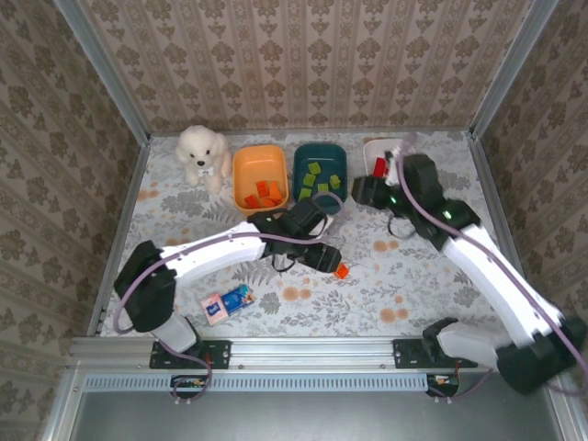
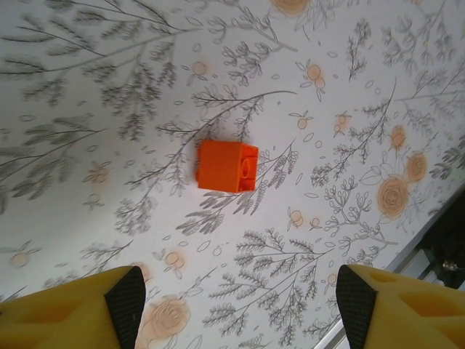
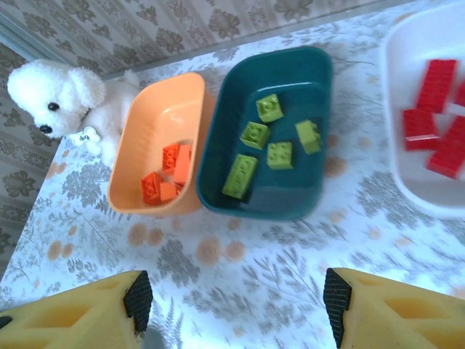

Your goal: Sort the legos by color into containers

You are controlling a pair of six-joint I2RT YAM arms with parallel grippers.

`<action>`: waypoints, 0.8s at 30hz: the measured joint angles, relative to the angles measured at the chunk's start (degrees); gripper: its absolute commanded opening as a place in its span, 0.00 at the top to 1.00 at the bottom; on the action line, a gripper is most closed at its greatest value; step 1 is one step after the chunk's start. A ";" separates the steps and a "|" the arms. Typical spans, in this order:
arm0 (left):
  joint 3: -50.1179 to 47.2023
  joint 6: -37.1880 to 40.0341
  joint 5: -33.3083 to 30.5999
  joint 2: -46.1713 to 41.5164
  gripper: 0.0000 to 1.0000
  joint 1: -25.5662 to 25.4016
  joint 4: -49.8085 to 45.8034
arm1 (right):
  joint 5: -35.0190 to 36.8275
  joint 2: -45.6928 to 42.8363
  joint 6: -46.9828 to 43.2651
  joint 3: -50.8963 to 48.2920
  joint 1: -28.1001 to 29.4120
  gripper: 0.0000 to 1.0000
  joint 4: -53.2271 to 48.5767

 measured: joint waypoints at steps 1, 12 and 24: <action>1.42 0.52 -0.24 1.81 0.25 -0.79 -0.66 | 0.83 -4.26 0.11 -2.14 0.00 0.29 -1.33; 16.00 4.13 -6.64 19.45 0.22 -5.92 -8.31 | 3.56 -31.87 4.24 -7.74 0.00 0.22 -18.01; 24.13 7.69 -13.38 30.29 0.46 -6.38 -13.88 | 3.52 -33.05 6.03 -7.74 0.00 0.22 -23.54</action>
